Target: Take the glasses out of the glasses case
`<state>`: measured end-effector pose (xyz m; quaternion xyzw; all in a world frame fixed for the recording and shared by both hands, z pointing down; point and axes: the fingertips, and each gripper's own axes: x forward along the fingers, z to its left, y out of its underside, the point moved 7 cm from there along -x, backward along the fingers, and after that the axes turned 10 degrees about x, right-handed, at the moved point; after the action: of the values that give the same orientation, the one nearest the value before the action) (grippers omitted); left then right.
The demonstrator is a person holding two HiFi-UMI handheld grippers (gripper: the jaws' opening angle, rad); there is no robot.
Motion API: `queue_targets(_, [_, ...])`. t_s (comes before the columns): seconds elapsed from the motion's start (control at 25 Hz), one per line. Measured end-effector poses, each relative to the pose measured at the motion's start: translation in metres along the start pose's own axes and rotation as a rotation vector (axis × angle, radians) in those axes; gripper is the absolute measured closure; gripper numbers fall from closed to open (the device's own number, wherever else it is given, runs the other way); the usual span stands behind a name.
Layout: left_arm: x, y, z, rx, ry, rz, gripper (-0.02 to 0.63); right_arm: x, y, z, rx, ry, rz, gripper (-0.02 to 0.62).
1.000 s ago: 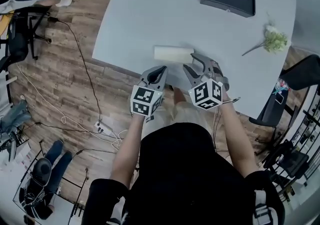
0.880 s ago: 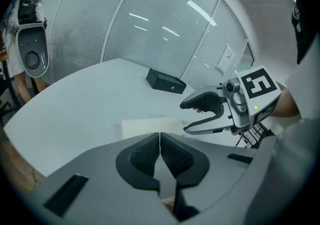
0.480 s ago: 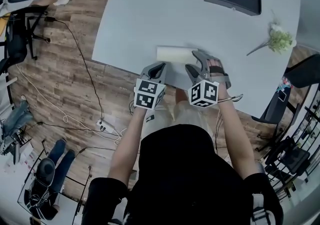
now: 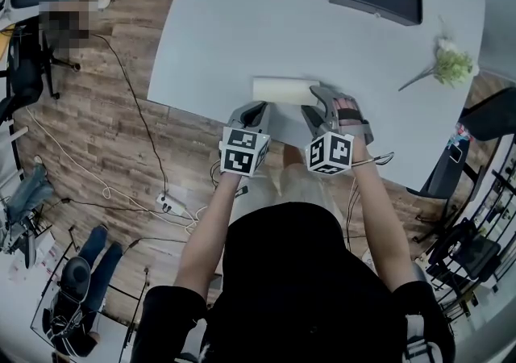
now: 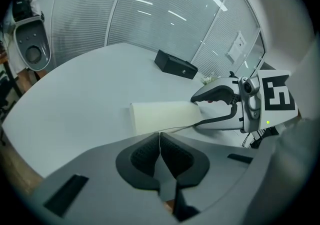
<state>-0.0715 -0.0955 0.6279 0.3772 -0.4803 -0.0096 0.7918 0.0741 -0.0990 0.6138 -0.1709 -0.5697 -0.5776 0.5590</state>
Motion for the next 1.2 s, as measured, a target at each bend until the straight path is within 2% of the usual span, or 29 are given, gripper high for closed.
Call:
queue_targets(0.56, [0.002, -0.001, 0.005, -0.018, -0.014, -0.004, 0.583, 0.000, -0.002, -0.007, 0.014, -0.068, 0.002, 0.354])
queue_targets(1.08, [0.005, -0.004, 0.008, -0.037, -0.016, -0.006, 0.583, -0.001, -0.005, -0.022, 0.124, -0.167, 0.000, 0.348])
queue_targets(1.2, [0.002, -0.006, 0.007, -0.050, 0.003, -0.004, 0.583, -0.010, -0.009, -0.024, 0.119, -0.149, -0.016, 0.388])
